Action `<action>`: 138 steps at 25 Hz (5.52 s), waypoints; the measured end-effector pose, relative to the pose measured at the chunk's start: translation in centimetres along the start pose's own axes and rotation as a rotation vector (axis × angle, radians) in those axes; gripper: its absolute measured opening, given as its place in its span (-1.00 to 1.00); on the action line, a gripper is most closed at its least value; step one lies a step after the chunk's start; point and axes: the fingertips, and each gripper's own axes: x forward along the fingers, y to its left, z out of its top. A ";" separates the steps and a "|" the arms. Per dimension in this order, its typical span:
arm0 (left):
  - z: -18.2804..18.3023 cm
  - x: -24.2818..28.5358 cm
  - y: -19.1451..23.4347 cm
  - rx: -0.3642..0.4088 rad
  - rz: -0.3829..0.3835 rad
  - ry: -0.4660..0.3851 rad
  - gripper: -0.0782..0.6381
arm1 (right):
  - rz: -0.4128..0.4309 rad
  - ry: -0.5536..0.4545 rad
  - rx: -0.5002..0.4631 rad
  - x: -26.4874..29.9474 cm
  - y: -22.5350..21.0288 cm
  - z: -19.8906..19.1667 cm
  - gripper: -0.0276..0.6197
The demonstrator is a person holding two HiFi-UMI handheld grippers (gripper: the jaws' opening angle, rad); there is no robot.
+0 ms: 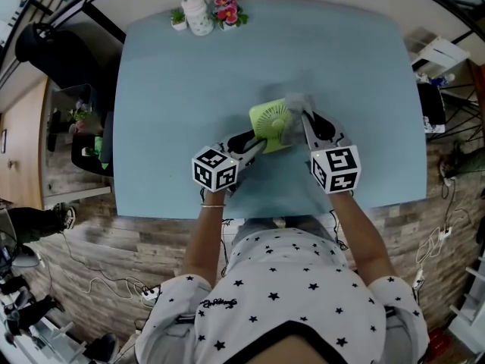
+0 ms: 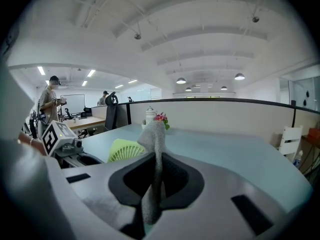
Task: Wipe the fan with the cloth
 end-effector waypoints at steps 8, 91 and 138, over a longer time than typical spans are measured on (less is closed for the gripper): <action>0.8 -3.1 0.2 -0.026 0.053 -0.081 -0.26 | 0.138 -0.086 -0.044 -1.1 5.5 2.6 -0.84; -2.0 -8.6 0.5 -0.045 0.282 -0.075 -0.28 | 0.311 0.183 -0.200 2.3 12.3 -8.7 -0.84; -0.7 -4.5 -1.2 -0.013 0.237 -0.059 -0.29 | 0.054 0.215 -0.013 0.0 -0.5 -11.0 -0.84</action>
